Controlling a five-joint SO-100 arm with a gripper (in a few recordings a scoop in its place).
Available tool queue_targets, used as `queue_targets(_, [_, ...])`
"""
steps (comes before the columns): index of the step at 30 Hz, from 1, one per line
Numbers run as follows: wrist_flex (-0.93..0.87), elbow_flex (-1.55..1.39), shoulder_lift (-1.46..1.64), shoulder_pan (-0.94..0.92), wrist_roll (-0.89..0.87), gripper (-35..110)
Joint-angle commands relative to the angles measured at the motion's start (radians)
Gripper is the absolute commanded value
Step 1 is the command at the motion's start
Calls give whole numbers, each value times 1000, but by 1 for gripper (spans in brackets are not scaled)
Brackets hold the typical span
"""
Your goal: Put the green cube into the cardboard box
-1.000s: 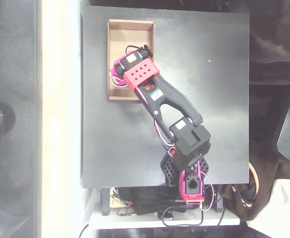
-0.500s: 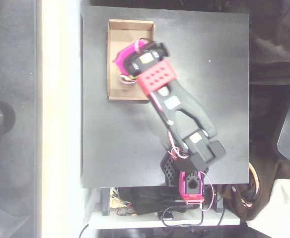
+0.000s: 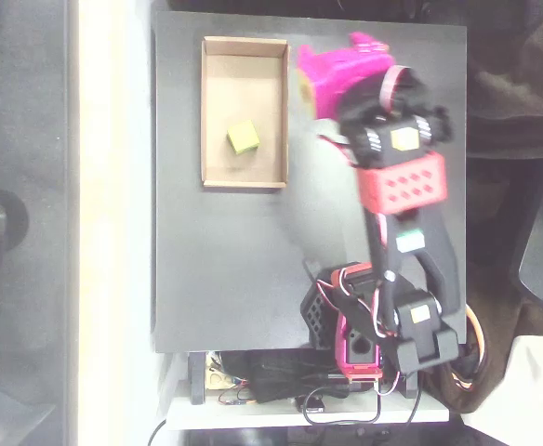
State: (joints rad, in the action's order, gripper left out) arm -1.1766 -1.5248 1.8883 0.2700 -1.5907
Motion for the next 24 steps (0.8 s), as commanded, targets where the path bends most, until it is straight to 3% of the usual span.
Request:
queue_targets(1, [-5, 17, 120, -52, -6, 28])
queue_targets(14, [-5, 0, 321, -262, -6, 28])
queue_targets(24, [-20, -21, 430, -330, -17, 8])
